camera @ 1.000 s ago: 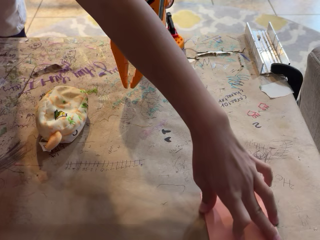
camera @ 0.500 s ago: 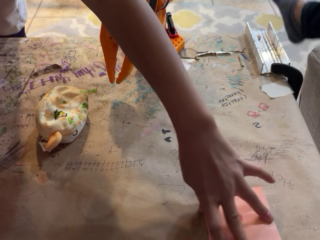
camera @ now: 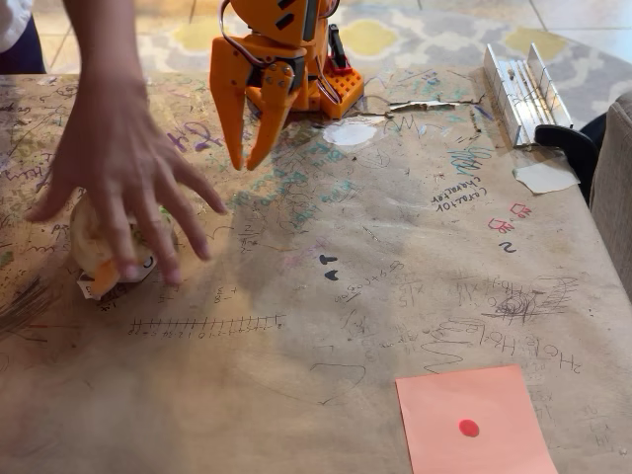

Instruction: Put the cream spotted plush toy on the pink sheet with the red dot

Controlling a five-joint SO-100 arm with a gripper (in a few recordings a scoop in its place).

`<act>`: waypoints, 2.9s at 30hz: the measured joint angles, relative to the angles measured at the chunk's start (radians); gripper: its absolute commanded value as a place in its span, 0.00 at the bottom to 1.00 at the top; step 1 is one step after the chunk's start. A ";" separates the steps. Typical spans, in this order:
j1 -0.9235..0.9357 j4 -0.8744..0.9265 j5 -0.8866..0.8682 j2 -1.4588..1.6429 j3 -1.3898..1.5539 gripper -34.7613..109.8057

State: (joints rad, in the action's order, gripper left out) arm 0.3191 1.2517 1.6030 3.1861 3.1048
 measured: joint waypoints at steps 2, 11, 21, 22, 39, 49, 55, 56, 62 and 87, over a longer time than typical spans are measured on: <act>-0.012 0.002 -0.018 0.005 0.000 0.24; -0.067 -0.031 0.049 -0.018 0.000 0.24; -0.106 -0.017 0.008 0.005 0.000 0.24; -0.106 -0.017 0.006 0.005 0.000 0.24; -0.296 -0.114 -0.615 0.155 -0.002 0.24; -0.314 0.101 -0.555 0.084 -0.141 0.24; -0.330 0.169 -0.580 -0.413 -0.612 0.24; -0.330 0.215 -0.565 -0.541 -0.716 0.25; -0.324 0.367 -0.456 -1.368 -1.387 0.41; -0.221 0.348 -0.064 -2.568 -2.661 0.52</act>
State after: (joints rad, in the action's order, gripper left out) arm 0.0982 1.5999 1.5386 0.6182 0.4433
